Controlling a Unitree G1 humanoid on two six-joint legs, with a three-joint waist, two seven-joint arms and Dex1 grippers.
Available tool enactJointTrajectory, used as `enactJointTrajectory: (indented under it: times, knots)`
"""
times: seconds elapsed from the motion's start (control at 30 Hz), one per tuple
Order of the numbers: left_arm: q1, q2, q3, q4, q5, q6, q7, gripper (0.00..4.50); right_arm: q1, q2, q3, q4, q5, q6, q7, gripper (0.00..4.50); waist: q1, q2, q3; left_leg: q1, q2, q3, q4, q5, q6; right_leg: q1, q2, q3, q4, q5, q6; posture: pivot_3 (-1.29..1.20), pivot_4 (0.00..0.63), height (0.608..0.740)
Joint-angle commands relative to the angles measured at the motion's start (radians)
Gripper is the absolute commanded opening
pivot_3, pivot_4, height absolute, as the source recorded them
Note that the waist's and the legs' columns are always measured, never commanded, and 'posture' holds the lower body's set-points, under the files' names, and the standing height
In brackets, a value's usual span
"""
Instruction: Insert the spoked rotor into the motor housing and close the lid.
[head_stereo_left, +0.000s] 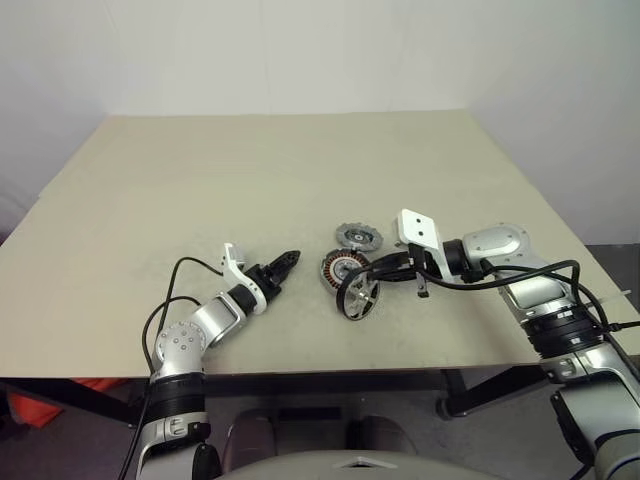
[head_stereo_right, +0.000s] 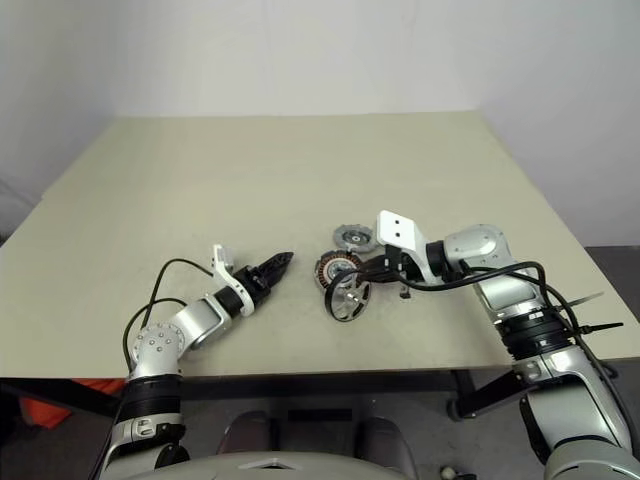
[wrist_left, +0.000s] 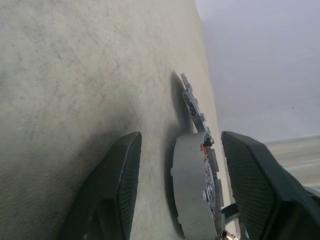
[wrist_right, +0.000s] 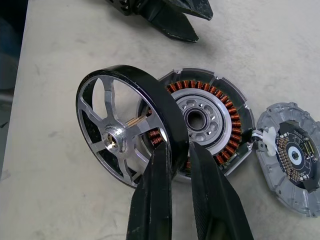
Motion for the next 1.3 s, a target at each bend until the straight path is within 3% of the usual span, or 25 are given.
enactJointTrajectory:
  times: [0.03, 0.53, 0.9, 1.3]
  knots:
    - [-0.008, 0.001, 0.000, -0.028, -0.007, -0.004, -0.006, 2.73, -0.024, -0.005, -0.010, -0.021, 0.005, -0.004, 0.003, 0.01, 0.000, 0.000, 0.000, 0.000, 0.000, 0.000, 0.000, 0.000, 0.000, 0.000, 0.000, 0.000, 0.000, 0.000, 0.000, 0.00, 0.000, 0.740]
    - [-0.014, -0.004, -0.003, -0.011, 0.003, -0.014, -0.010, 2.73, -0.153, -0.020, -0.006, -0.037, -0.026, -0.078, 0.011, 0.01, 0.000, 0.000, 0.000, 0.000, 0.000, 0.000, 0.000, 0.000, 0.000, 0.000, 0.000, 0.000, 0.001, 0.000, 0.000, 0.00, 0.000, 0.740]
    - [0.001, -0.023, 0.000, -0.029, 0.011, -0.037, -0.006, 2.73, -0.362, 0.121, 0.167, 0.355, -0.258, -0.402, -0.024, 0.01, -0.003, 0.000, 0.000, 0.000, 0.000, 0.000, 0.001, 0.000, 0.000, -0.003, 0.000, 0.000, 0.001, 0.000, 0.000, 0.00, 0.000, 0.740]
    - [0.033, -0.035, 0.017, -0.063, -0.003, -0.059, 0.017, 2.73, -0.517, 0.187, 0.189, 0.647, -0.360, -0.623, -0.071, 0.01, -0.020, -0.001, 0.000, -0.001, 0.001, 0.000, 0.004, -0.001, -0.001, -0.003, 0.000, 0.000, 0.003, 0.001, -0.002, 0.00, 0.000, 0.740]
